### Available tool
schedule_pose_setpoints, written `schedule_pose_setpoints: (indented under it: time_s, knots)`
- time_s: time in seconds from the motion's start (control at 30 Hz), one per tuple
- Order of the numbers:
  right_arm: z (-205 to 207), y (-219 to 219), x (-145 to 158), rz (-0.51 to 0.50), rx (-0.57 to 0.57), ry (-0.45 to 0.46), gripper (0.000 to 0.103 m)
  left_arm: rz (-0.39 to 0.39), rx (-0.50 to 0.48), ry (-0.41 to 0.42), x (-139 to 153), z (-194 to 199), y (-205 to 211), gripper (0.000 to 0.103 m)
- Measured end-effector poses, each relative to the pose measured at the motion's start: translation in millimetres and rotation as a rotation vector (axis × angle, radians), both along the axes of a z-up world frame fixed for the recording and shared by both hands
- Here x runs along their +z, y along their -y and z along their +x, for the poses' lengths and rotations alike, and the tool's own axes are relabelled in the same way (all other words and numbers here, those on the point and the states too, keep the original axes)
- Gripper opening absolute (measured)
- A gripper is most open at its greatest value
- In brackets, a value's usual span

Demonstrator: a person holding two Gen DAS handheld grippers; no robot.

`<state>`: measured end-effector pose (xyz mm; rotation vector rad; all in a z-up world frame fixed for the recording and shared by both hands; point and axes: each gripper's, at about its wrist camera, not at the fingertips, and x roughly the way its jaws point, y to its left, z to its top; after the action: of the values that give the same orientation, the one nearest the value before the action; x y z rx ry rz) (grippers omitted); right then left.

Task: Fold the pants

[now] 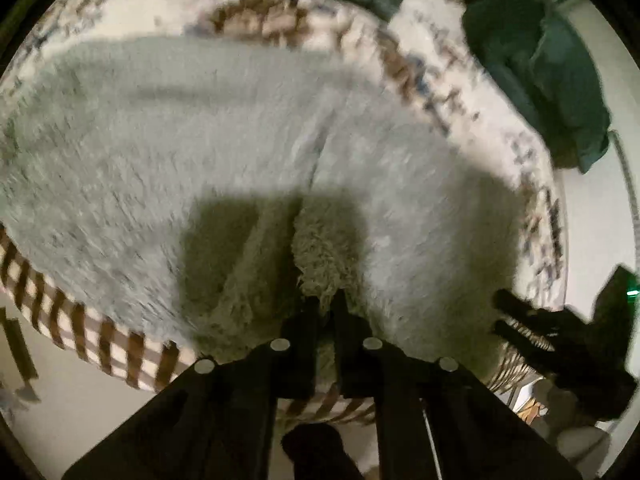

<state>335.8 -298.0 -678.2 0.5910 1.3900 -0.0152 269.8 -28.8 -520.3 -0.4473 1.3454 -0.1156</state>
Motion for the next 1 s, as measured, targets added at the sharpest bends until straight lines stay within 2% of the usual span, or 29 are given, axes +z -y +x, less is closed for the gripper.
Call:
schedule_pose_setpoints:
  time_s: [0.1,0.2,0.3,0.33,0.37,0.43,0.47,0.5,0.53,0.67,0.7,0.77,0.83,0.87,0.93,1.0]
  knots:
    - [-1,2,-4,-0.009,0.002,-0.008,0.076,-0.014,0.022,0.069,30,1,-12,0.004]
    - [-3,2,-8,0.002,0.005,-0.017,0.076,-0.006,0.024,0.102,42,3,-23,0.004]
    - [-3,-4,-11,-0.005,0.026,-0.036,0.076,0.031,0.005,0.04,14,6,-30,0.006]
    - [-2,-5,-11,-0.005,0.029,-0.041,0.076,0.036,-0.01,-0.026,-9,7,-32,0.008]
    - [-2,-6,-11,0.001,0.03,-0.043,0.076,0.022,-0.005,-0.085,-25,5,-35,0.009]
    - [-1,-9,-10,0.01,0.04,-0.056,0.076,-0.032,0.04,-0.129,-37,-4,-46,0.01]
    - [0,-10,-9,0.014,0.046,-0.059,0.076,-0.045,0.053,-0.147,-38,-6,-48,0.014]
    - [0,-11,-7,0.021,0.054,-0.06,0.076,-0.043,0.061,-0.159,-37,-8,-49,0.026]
    - [-1,-12,-4,0.026,0.061,-0.057,0.076,-0.039,0.073,-0.161,-33,-9,-51,0.03]
    - [-1,-19,7,0.023,0.1,-0.036,0.076,-0.042,0.122,-0.103,-19,-8,-57,0.063]
    - [-1,-23,7,0.003,0.12,-0.036,0.076,-0.034,0.121,-0.098,-20,-6,-57,0.067]
    - [-1,-31,-4,-0.085,0.167,-0.083,0.076,-0.018,0.135,-0.114,-28,-1,-58,0.067]
    - [-1,-39,-27,-0.18,0.221,-0.185,0.076,-0.034,0.174,-0.117,-37,-1,-64,0.067]
    - [-2,-40,-35,-0.183,0.224,-0.217,0.076,-0.07,0.193,-0.107,-41,-4,-70,0.067]
    - [-3,-39,-33,-0.144,0.187,-0.216,0.076,-0.095,0.224,-0.098,-41,-8,-83,0.069]
    - [-1,-41,-23,-0.141,0.195,-0.2,0.076,-0.087,0.277,-0.059,-33,-16,-101,0.093]
